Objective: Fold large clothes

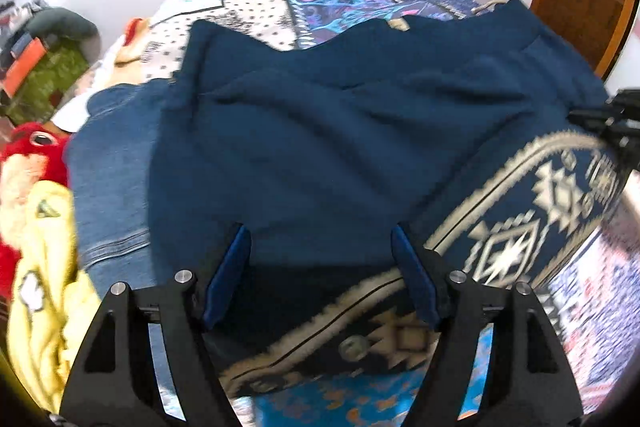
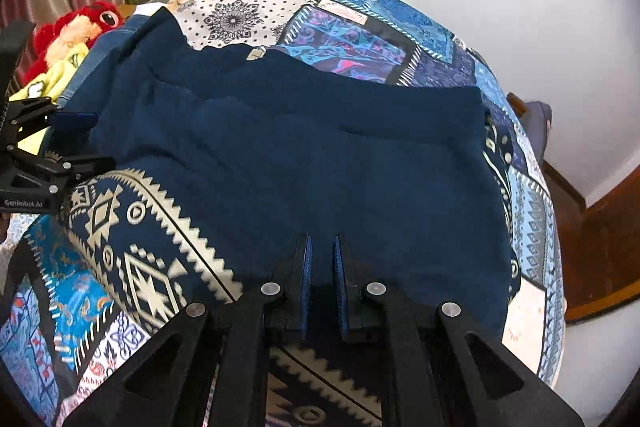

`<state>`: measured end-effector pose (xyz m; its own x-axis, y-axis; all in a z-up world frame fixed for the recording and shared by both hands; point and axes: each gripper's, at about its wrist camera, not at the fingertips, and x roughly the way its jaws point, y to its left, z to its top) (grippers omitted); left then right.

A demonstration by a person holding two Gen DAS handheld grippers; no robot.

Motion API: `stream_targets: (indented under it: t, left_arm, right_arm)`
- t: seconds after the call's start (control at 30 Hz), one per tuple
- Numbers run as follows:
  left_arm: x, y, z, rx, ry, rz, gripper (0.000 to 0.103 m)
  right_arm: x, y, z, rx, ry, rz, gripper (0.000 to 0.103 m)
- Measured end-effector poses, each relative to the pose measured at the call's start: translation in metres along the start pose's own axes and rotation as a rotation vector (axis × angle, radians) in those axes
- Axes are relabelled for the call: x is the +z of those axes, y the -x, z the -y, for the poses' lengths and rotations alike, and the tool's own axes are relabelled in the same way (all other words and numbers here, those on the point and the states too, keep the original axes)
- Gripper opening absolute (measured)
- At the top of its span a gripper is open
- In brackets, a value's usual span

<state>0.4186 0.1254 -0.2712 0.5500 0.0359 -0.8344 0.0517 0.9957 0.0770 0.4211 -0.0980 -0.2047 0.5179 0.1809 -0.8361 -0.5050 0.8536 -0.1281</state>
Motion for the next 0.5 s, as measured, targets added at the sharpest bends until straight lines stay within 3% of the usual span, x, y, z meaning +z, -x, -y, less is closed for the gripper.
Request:
stream_targets:
  t: [0.13,0.27,0.4,0.5]
  left_arm:
    - [-0.019,0.005,-0.015,0.058,-0.003,-0.019,0.073]
    - [-0.04,0.01,-0.034,0.122,0.024,-0.034,0.073]
    - [-0.06,0.022,-0.062,0.104,0.154,-0.034,0.073]
    - [-0.073,0.039,-0.078,0.114,0.23,0.003,0.073]
  right_arm:
    - [-0.009,0.006,0.006,-0.056,-0.003,-0.001,0.007]
    - [-0.021,0.014,0.018,-0.033,-0.042,-0.002,0.007]
    - [-0.035,0.015,0.028,-0.181,-0.033,-0.046,0.007]
    - [-0.055,0.014,0.048,-0.161,-0.089,-0.077,0.007]
